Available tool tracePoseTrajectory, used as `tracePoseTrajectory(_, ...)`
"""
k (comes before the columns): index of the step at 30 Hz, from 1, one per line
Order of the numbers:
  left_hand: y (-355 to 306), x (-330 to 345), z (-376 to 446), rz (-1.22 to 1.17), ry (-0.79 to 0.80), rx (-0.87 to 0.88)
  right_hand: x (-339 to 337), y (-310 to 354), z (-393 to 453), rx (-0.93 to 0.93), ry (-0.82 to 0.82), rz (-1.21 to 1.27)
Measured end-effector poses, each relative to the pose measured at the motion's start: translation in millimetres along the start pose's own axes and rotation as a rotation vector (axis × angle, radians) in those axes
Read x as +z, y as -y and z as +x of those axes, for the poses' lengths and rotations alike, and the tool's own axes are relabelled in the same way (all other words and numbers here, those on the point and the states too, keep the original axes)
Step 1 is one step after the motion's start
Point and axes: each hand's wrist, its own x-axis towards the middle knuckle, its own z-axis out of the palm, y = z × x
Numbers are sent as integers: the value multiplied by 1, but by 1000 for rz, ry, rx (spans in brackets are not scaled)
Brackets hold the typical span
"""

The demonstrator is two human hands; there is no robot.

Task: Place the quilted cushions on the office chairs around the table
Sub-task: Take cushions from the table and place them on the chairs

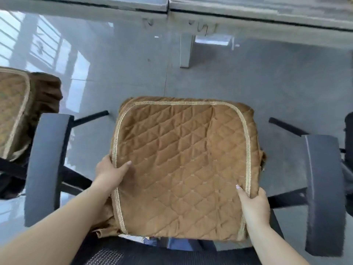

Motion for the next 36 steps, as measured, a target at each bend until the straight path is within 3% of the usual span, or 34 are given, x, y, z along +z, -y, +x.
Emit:
tracePoseTrajectory(4,11,13,26,-40,73,-96,5,-3,16,26,127,-43)
tracePoseTrajectory(9,4,23,41,-129,45,-161,12,6,22,4,130,-84)
tracePoseTrajectory(14,6,22,43,-133,-66,-61,19,-1,14,48,131,-144)
tracePoseTrajectory(26,2,-1,10,-134,97,9,3,37,6,-32,154,-59)
tracePoseTrajectory(30,-12,-15,-27,-141,177,105,-17,56,-35,-136,156,-1)
tracePoseTrajectory(36,-58,-59,-120,-171,322,403,-79,56,-126,-261,133,245)
